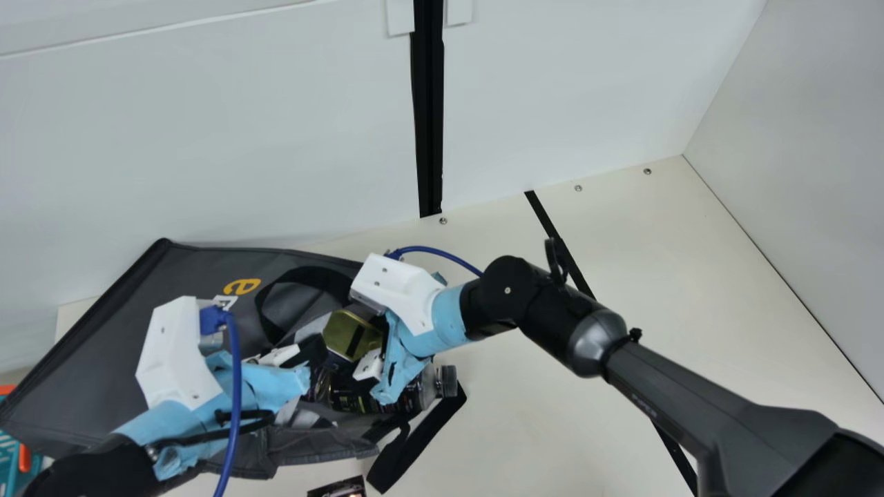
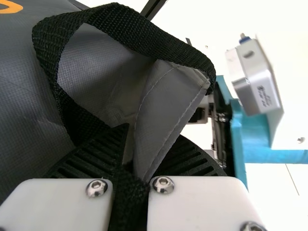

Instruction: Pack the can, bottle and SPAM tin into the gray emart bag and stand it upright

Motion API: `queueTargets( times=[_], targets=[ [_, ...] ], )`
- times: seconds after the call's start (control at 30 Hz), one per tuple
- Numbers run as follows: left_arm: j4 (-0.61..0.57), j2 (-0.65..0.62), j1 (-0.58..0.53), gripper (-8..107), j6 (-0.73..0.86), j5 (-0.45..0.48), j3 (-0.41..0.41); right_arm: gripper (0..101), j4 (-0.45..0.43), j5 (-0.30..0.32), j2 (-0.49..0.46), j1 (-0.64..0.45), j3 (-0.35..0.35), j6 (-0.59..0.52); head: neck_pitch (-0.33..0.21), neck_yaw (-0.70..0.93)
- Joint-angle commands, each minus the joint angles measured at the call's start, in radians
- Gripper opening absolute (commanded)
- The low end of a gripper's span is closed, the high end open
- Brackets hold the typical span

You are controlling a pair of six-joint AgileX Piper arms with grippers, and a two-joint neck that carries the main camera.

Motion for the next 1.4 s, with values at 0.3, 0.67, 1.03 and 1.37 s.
queueTargets(
  times=[0.3,0.67,1.03,1.37],
  targets=[
    [0.0,0.0,0.0,-8,0.0,0.0,0.0,10,0.0,-0.036,0.058,0.031,-0.049,0.046,-0.023,-0.001],
    [0.0,0.0,0.0,-8,0.0,0.0,0.0,47,-0.005,-0.043,0.074,0.041,-0.065,0.064,-0.023,-0.001],
    [0.0,0.0,0.0,-8,0.0,0.0,0.0,83,-0.004,-0.041,0.07,0.042,-0.065,0.066,-0.023,-0.001],
    [0.0,0.0,0.0,-8,0.0,0.0,0.0,95,-0.002,-0.029,0.056,0.03,-0.055,0.056,-0.023,-0.001]
  ],
)
